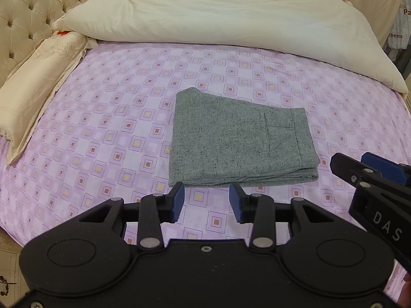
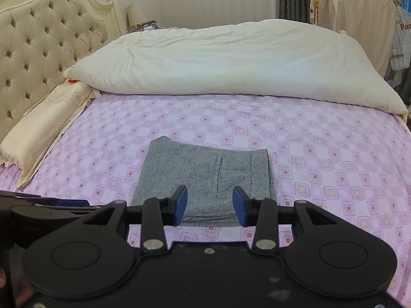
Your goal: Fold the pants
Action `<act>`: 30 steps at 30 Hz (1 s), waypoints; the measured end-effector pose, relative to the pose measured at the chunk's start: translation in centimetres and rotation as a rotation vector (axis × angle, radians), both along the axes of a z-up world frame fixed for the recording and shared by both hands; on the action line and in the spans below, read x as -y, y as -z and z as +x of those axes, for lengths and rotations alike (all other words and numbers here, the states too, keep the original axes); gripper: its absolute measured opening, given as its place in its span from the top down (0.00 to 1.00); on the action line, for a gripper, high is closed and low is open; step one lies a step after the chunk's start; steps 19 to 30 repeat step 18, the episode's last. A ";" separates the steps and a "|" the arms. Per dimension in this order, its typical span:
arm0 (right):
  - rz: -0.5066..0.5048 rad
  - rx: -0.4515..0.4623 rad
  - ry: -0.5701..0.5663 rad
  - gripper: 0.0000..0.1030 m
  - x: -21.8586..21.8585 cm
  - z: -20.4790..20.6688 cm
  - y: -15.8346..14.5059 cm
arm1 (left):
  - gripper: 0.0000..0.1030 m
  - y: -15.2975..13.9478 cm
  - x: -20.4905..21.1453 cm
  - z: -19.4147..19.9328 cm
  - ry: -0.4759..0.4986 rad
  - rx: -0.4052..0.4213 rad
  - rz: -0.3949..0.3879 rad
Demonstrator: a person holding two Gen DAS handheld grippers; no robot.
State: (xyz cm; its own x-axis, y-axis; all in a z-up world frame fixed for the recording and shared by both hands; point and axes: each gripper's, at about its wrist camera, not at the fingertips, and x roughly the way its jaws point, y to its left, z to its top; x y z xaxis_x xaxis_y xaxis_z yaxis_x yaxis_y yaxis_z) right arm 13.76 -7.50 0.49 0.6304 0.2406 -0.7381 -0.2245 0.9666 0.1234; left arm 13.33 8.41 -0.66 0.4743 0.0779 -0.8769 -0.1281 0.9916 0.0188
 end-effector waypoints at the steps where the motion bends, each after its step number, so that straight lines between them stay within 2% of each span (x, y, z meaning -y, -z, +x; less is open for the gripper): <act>1: -0.002 -0.001 -0.001 0.59 0.0 0.0 0.0 | 0.53 0.0 0.0 0.0 0.000 0.000 0.002; 30: -0.008 -0.007 0.001 0.59 -0.3 0.2 0.2 | 0.52 0.2 0.1 0.1 0.020 0.004 0.015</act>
